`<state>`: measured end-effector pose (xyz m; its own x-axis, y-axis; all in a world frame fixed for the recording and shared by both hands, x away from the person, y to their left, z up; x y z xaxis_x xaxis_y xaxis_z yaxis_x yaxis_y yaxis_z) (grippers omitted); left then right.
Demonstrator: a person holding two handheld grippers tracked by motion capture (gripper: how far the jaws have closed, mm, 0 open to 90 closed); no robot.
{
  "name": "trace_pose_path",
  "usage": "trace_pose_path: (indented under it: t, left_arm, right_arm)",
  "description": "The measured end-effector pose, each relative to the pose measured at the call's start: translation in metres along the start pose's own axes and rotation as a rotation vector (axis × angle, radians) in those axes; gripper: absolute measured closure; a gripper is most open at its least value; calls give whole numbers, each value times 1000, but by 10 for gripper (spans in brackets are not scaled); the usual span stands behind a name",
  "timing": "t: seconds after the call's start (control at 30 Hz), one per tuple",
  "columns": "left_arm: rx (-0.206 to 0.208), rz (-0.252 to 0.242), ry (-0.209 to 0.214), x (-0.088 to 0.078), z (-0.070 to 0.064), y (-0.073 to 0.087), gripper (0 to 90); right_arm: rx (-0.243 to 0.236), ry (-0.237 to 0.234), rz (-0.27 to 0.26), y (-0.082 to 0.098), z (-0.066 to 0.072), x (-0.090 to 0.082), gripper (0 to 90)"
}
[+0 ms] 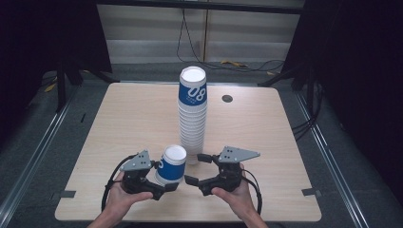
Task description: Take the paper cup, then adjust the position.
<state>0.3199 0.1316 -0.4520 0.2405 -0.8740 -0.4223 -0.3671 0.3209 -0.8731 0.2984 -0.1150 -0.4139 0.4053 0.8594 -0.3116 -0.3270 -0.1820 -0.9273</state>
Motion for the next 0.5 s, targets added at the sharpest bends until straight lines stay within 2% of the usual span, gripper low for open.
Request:
trace_pose_path:
  t: [0.27,0.37,0.4,0.5]
  left_arm:
    - [-4,27,-8,-6,8,-1,169]
    - [6,66,-20,-5,11,1,171]
    - [20,82,-25,-4,11,2,173]
    - [51,136,7,-4,10,2,173]
  right_arm:
    - [-6,-6,50,6,-1,-3,166]
    - [-10,-8,75,8,-2,-5,173]
    - [-12,-6,83,9,-3,-5,175]
    - [-20,-14,117,14,-5,-5,190]
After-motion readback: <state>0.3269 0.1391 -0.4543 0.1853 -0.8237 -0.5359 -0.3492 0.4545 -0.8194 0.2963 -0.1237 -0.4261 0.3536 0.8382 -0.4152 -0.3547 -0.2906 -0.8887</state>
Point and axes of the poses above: each handheld gripper's, and its own axes: x roughly forward along the jaws, y roughly out of its underside, z roughly to its left, the point moved 2 cm from there along x, roughly forward along the jaws, and after that the axes turned 3 degrees about -x, right-handed, at the moved point
